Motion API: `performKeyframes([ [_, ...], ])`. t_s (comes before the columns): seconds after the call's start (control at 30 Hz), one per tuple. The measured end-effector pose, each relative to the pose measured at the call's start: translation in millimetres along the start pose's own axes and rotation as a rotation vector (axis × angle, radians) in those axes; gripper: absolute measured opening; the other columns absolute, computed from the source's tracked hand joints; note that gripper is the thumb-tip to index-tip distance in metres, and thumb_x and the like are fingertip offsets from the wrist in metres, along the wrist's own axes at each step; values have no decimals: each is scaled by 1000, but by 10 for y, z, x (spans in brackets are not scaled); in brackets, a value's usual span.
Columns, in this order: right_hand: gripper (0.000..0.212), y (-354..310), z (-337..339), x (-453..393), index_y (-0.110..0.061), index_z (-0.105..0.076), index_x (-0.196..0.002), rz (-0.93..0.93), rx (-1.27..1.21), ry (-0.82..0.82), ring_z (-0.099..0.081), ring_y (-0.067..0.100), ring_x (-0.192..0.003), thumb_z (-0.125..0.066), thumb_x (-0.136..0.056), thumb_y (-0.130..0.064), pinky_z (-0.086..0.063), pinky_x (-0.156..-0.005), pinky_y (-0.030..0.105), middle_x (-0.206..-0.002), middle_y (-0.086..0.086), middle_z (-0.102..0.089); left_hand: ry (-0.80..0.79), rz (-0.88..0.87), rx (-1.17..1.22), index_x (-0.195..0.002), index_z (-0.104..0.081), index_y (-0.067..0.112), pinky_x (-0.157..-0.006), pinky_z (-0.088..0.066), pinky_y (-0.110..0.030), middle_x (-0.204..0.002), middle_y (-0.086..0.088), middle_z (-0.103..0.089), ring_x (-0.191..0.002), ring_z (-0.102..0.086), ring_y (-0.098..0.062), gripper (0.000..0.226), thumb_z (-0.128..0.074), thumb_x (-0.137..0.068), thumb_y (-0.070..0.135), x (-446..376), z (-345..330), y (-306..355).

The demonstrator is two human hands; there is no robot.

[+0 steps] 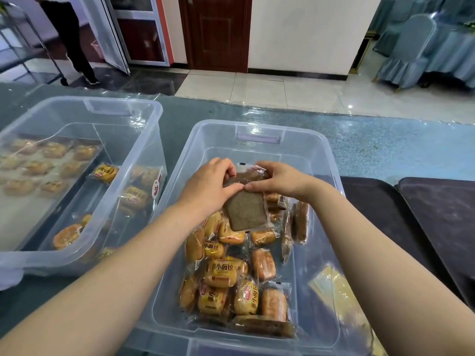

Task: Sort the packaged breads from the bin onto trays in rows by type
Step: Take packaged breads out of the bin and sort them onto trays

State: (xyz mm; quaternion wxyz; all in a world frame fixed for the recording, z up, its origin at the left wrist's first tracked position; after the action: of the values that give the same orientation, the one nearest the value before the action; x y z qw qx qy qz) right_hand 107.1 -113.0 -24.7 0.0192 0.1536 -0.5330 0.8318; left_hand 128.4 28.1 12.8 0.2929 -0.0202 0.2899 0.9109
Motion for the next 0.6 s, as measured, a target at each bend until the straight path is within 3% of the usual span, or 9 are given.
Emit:
performKeyframes([
  [0.07,35,26,165,-9,-16,-63,-111,4,125,109,-68,23,-93,-78,-81,-26,-59,-80,35,-104,12,-69,39,-55,-86,-108,-49,21,-88,-46,-33,-108,4,-49,-104,-50,-17,31,-65,-88,39,22,9,67],
  [0.17,33,91,510,44,-17,-61,-107,-43,324,330,-63,15,-78,-75,-82,-31,-50,-66,30,-89,-1,-64,110,-250,-215,-117,-49,16,-94,-42,-31,-118,-3,-49,-112,-46,-19,36,-61,-91,37,109,-5,368],
  [0.3,28,242,838,122,-13,-57,-100,-126,419,575,-58,22,-82,-67,-83,-34,-40,-65,29,-89,1,-60,-244,-398,-348,-121,-48,20,-89,-48,-33,-121,0,-50,-112,-48,-19,36,-54,-93,42,237,-593,751],
  [0.37,29,289,902,146,-12,-55,-99,-173,448,632,-57,25,-84,-63,-84,-36,-43,-67,32,-94,4,-60,-442,-296,-296,-128,-46,21,-88,-49,-36,-127,-3,-49,-113,-52,-22,44,-54,-93,47,247,-913,796],
  [0.5,29,220,944,206,-9,-51,-100,-171,491,719,-59,30,-82,-57,-88,-34,-49,-67,36,-92,10,-62,-732,-10,-79,-141,-41,24,-100,-43,-38,-144,-7,-39,-124,-49,-26,57,-51,-93,53,226,-1537,786],
  [0.6,25,159,971,237,-8,-50,-102,-155,557,772,-60,33,-84,-54,-91,-30,-45,-65,35,-92,12,-63,-795,126,31,-135,-47,21,-98,-46,-39,-138,-8,-46,-116,-53,-24,64,-56,-85,60,245,-1913,662],
])
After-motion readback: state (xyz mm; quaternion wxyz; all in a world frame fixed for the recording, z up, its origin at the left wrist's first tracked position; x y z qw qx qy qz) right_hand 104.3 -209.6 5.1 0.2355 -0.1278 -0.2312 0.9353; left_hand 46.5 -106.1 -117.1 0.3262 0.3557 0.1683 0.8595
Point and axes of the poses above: each hand's wrist, its own x-axis away from the middle knuckle, its own z-axis out of the back of the hand, y = z × x, the point moved 9 cm from there along -x, towards the middle knuckle
